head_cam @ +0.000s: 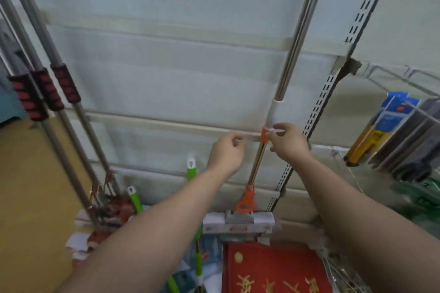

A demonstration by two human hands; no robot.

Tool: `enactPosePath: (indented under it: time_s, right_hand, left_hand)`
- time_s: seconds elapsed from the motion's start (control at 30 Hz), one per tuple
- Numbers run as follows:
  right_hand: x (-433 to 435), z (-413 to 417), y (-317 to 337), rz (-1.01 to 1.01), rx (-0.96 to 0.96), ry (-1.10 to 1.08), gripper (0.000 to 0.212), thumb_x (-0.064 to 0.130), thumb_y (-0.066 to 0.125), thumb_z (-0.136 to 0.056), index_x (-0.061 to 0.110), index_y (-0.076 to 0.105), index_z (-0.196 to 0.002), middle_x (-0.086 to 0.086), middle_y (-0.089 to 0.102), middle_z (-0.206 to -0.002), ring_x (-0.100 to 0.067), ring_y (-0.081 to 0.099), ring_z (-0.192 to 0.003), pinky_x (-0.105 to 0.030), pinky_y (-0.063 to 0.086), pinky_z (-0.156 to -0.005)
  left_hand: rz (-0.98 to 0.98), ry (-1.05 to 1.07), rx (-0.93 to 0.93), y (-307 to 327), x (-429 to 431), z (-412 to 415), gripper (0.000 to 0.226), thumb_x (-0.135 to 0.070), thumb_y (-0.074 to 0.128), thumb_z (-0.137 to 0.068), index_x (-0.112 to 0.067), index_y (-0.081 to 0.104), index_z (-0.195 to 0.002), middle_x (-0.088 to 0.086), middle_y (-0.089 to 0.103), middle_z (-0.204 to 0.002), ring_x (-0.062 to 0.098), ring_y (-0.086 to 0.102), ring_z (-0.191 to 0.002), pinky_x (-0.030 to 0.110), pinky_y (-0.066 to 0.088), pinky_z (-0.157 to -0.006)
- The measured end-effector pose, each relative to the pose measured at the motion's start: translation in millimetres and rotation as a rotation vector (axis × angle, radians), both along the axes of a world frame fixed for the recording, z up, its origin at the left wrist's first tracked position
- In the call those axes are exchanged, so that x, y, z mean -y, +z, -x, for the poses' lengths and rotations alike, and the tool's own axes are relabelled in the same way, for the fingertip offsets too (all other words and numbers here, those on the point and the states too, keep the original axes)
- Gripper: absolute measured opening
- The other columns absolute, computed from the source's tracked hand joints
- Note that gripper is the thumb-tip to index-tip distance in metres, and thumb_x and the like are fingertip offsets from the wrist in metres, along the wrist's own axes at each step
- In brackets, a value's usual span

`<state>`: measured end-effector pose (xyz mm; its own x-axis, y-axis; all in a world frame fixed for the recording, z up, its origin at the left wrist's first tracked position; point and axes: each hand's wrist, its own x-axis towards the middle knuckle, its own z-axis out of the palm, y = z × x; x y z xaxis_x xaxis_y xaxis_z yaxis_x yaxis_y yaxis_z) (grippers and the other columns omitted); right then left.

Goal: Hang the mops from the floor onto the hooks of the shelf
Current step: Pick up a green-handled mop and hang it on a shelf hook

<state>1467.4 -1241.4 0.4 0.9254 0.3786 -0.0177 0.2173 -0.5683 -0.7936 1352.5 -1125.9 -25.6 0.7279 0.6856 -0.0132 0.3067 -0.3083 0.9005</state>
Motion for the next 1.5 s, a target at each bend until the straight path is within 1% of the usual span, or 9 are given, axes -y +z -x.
enactPosePath:
  time_s: [0.17,0.3,0.5,0.77,0.9,1.1,1.3,1.4,1.5]
  right_hand:
    - [-20,43,-53,0.046,-0.122,0.096,0.034,0.023,0.069,-0.095,0.013,0.066,-0.127,-0.013,0.071,-0.11,-0.038,0.075,-0.092,-0.042,0.06,-0.079]
    - [-52,78,-115,0.116,-0.237,0.166,0.036,0.04,0.073,-0.088,0.021,0.07,-0.119,-0.007,0.074,-0.108,-0.031,0.075,-0.09,-0.048,0.063,-0.082]
    - [-102,126,-182,0.228,-0.334,0.28,0.029,0.033,0.07,-0.095,0.017,0.069,-0.119,-0.006,0.073,-0.101,-0.027,0.077,-0.083,-0.027,0.05,-0.058]
    - [-158,143,-290,0.367,-0.387,0.242,0.02,0.029,0.074,-0.09,0.014,0.075,-0.103,-0.008,0.075,-0.087,-0.03,0.077,-0.078,-0.044,0.064,-0.076]
    - [-186,154,-346,0.428,-0.396,0.287,0.02,0.031,0.071,-0.093,0.015,0.075,-0.103,-0.008,0.077,-0.091,-0.029,0.077,-0.084,-0.042,0.062,-0.085]
    - [-246,177,-426,0.431,-0.469,0.322,0.025,0.031,0.071,-0.092,0.015,0.076,-0.11,-0.008,0.079,-0.106,-0.03,0.076,-0.095,-0.048,0.061,-0.09]
    - [-323,188,-475,0.426,-0.445,0.415,0.018,0.028,0.064,-0.096,0.021,0.08,-0.098,-0.006,0.075,-0.089,-0.021,0.068,-0.083,-0.025,0.046,-0.073]
    - [-357,189,-495,0.417,-0.435,0.416,0.024,0.03,0.064,-0.098,0.016,0.081,-0.107,-0.01,0.078,-0.105,-0.025,0.071,-0.101,-0.024,0.044,-0.077]
    - [-387,189,-516,0.427,-0.474,0.412,0.036,0.031,0.064,-0.097,0.016,0.072,-0.129,-0.007,0.073,-0.129,-0.026,0.065,-0.123,-0.023,0.044,-0.091]
  left_hand:
    - [0.133,0.109,-0.09,-70,-12,59,0.028,-0.025,0.062,-0.098,-0.011,0.069,-0.122,0.011,0.072,-0.116,0.025,0.066,-0.108,0.02,0.038,-0.076]
    - [0.198,0.205,-0.174,-126,-29,103,0.023,-0.025,0.061,-0.098,-0.014,0.07,-0.116,0.007,0.074,-0.111,0.022,0.066,-0.099,0.026,0.045,-0.078]
    - [0.297,0.275,-0.243,-190,-71,149,0.027,-0.024,0.059,-0.1,-0.007,0.067,-0.12,0.008,0.07,-0.113,0.022,0.063,-0.101,0.025,0.045,-0.083]
    - [0.431,0.288,-0.3,-289,-131,159,0.027,-0.029,0.059,-0.1,-0.01,0.066,-0.118,0.009,0.072,-0.116,0.027,0.065,-0.106,0.035,0.052,-0.093]
    - [0.457,0.274,-0.35,-344,-156,162,0.024,-0.027,0.056,-0.101,-0.011,0.066,-0.116,0.008,0.07,-0.117,0.02,0.059,-0.096,0.026,0.044,-0.084]
    - [0.496,0.351,-0.43,-423,-198,171,0.026,-0.031,0.054,-0.101,-0.017,0.065,-0.12,0.01,0.07,-0.123,0.03,0.064,-0.11,0.031,0.048,-0.086]
    - [0.537,0.419,-0.441,-487,-238,182,0.025,-0.031,0.053,-0.101,-0.016,0.067,-0.117,0.011,0.071,-0.115,0.031,0.065,-0.105,0.03,0.044,-0.08]
    - [0.568,0.437,-0.368,-511,-259,177,0.018,-0.021,0.053,-0.1,-0.009,0.065,-0.107,0.019,0.07,-0.113,0.03,0.064,-0.095,0.035,0.048,-0.08]
    - [0.492,0.444,-0.41,-533,-278,175,0.027,-0.015,0.051,-0.098,-0.009,0.065,-0.121,0.012,0.07,-0.116,0.031,0.066,-0.106,0.035,0.053,-0.086]
